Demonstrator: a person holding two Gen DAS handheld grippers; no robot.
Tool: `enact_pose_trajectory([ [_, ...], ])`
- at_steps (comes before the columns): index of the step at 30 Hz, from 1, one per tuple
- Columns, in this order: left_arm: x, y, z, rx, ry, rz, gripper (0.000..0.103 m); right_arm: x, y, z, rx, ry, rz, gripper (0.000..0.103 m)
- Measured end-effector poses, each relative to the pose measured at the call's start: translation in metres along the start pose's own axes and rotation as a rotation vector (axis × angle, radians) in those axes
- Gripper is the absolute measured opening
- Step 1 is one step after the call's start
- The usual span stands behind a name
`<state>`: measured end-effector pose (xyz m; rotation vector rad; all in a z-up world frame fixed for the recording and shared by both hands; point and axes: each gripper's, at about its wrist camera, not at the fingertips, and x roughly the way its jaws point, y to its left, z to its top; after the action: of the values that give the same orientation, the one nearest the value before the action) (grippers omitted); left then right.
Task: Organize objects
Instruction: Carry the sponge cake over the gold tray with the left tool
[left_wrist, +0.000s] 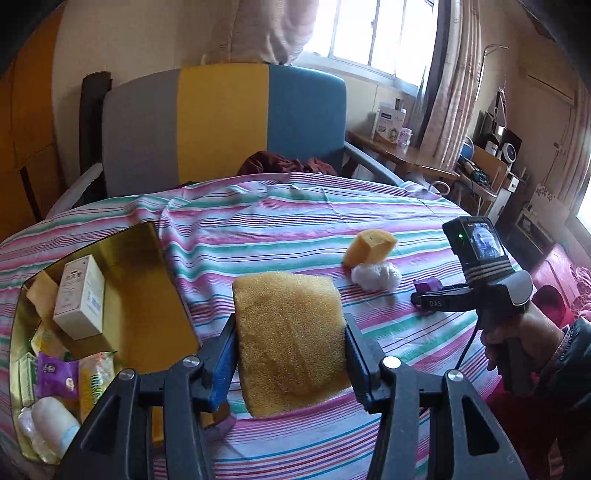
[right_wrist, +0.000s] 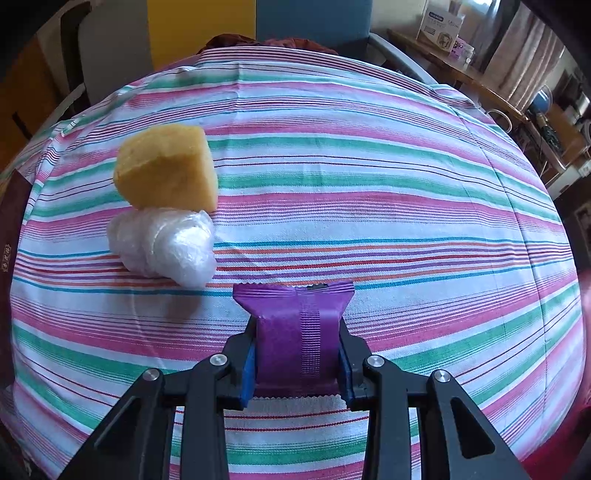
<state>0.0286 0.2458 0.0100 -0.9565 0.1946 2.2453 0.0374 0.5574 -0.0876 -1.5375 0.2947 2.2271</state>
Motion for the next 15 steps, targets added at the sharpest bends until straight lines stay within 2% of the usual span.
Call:
enact_pose_trajectory([
  [15, -0.010, 0.056, -0.013, -0.115, 0.004, 0.050, 0.052, -0.003, 0.011, -0.007, -0.028, -0.026, -0.031, 0.036],
])
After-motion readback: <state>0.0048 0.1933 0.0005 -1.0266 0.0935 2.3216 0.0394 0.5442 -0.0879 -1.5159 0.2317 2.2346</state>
